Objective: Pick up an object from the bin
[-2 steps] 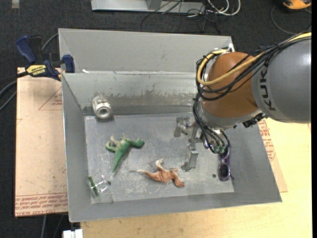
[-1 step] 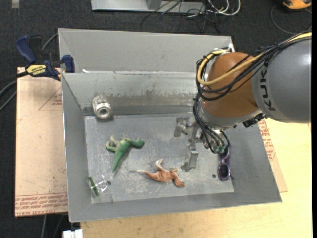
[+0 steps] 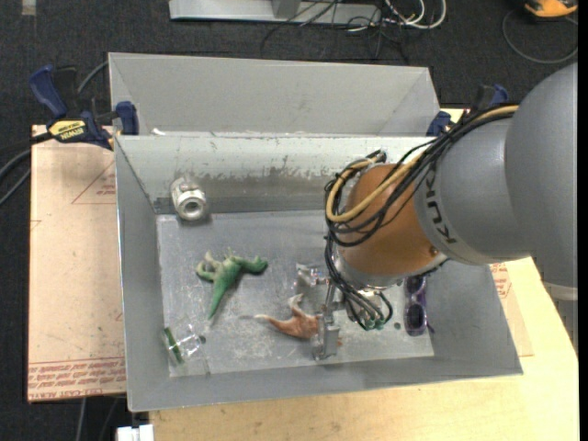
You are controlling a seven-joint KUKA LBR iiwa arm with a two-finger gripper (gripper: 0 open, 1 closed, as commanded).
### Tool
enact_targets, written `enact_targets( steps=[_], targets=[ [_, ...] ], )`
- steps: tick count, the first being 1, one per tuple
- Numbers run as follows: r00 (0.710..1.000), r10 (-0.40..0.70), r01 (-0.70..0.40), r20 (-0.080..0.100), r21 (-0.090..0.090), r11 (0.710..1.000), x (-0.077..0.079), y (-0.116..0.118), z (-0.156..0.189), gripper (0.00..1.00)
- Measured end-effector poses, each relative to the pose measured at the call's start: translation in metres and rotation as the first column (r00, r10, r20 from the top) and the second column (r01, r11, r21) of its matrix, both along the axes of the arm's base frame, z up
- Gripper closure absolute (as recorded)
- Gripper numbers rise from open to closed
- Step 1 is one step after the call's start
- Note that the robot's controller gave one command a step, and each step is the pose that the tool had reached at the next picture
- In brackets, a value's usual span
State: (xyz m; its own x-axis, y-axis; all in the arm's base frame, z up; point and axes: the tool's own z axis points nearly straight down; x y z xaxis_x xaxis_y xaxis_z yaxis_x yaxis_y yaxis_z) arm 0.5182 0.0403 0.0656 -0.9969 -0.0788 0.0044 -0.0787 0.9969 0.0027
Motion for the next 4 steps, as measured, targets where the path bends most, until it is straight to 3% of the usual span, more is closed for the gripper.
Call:
enact_targets(
  steps=[1,2,3,4],
  targets=[
    [0.975,-0.221,0.221,0.007,0.001,0.975,-0.005,0.003,0.004,1.00],
    [0.975,-0.221,0.221,0.007,0.001,0.975,-0.005,0.003,0.004,1.00],
    [0.982,-0.187,0.187,0.008,0.002,0.982,-0.005,0.000,0.089,1.00],
    [0.975,-0.221,0.221,0.004,0.000,0.975,-0.002,0.008,0.159,1.00]
  ],
)
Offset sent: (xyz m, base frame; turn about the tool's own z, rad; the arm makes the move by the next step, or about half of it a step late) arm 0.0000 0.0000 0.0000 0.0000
